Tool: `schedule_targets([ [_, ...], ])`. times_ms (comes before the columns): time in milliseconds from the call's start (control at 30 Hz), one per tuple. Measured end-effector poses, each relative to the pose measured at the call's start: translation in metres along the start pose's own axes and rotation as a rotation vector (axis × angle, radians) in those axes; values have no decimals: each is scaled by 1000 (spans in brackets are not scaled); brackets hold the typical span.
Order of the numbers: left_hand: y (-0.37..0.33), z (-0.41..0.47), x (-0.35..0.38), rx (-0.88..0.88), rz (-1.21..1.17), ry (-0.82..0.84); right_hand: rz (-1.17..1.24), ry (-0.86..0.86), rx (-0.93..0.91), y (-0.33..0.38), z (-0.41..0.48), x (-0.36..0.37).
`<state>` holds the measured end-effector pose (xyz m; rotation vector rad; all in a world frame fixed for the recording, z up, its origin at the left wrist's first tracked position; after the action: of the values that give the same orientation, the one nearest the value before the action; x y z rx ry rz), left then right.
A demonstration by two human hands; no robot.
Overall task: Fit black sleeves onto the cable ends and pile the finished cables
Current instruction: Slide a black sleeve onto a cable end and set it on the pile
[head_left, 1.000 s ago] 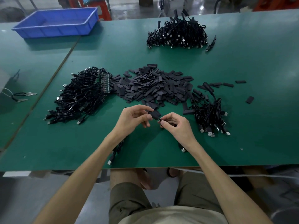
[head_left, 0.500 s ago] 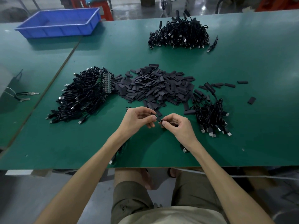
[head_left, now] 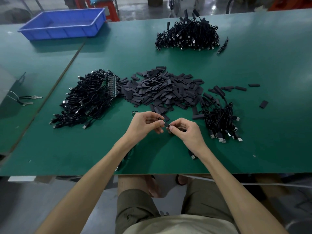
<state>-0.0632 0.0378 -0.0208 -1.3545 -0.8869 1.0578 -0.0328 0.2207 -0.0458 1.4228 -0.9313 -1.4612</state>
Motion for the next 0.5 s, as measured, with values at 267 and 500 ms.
schedule_targets([
  [267,7,-5,4,-48,18,45,2,1,-8,-1,1,1],
  [500,6,-3,0,-47,117,49,-4,-3,-3,-3,1,2],
])
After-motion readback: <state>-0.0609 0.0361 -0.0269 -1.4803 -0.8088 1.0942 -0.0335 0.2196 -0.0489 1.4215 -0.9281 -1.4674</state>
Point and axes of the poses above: each hand's wrist, its own z-axis towards the middle knuckle, its own x-axis out of the palm, y = z × x, the point moved 7 cm from there along z, towards the middle knuckle, and after that the axes turned 5 degrees about -z, right-handed, at the moved point
